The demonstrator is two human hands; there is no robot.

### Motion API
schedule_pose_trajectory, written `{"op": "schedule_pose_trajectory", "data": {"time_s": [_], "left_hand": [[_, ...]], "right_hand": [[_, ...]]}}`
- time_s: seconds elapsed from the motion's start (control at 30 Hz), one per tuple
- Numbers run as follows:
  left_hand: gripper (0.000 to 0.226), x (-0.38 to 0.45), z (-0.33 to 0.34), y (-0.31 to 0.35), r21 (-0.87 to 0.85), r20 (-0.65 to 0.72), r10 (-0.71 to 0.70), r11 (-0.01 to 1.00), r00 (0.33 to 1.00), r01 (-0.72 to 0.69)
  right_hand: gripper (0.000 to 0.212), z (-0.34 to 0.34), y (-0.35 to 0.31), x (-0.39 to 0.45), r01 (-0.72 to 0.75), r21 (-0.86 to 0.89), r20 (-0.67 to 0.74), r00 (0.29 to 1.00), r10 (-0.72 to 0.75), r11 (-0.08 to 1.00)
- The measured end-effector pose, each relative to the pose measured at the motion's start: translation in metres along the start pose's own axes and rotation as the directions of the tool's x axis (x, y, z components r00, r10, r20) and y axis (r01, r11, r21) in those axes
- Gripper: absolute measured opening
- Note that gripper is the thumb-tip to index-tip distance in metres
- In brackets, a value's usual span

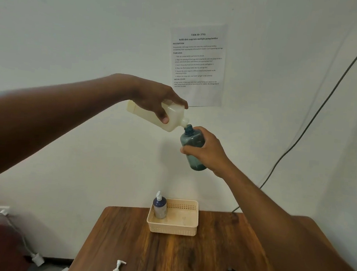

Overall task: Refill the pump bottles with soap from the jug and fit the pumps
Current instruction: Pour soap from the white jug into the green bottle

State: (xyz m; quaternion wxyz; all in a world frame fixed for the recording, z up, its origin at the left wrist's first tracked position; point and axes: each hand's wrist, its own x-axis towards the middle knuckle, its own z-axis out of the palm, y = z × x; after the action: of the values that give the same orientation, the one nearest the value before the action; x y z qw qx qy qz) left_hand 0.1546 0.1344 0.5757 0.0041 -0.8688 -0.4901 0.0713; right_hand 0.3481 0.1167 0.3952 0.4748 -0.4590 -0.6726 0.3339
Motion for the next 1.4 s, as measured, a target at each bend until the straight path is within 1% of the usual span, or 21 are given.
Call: {"op": "schedule_pose_trajectory", "data": {"time_s": [0.3, 0.93, 1.23, 1.4], "left_hand": [[0.075, 0.002, -0.001, 0.004, 0.011, 0.006, 0.007, 1.000, 1.000, -0.007], [0.075, 0.005, -0.003, 0.005, 0.041, 0.013, 0.000, 0.999, 1.000, 0.000], [0.073, 0.002, -0.005, 0.001, 0.025, 0.008, 0.006, 1.000, 1.000, -0.007], [0.073, -0.004, -0.004, -0.006, -0.039, -0.011, 0.011, 0.999, 1.000, -0.011]], "right_hand": [[0.062, 0.000, 0.002, 0.001, -0.008, -0.016, 0.004, 1.000, 0.008, 1.000], [0.059, 0.002, 0.005, -0.001, 0.003, 0.016, 0.008, 1.000, -0.003, 1.000], [0.056, 0.003, 0.003, 0.002, 0.006, 0.026, 0.006, 1.000, -0.006, 1.000], [0.056, 0.004, 0.000, 0.005, 0.009, 0.059, -0.005, 1.000, -0.008, 0.998]]}}
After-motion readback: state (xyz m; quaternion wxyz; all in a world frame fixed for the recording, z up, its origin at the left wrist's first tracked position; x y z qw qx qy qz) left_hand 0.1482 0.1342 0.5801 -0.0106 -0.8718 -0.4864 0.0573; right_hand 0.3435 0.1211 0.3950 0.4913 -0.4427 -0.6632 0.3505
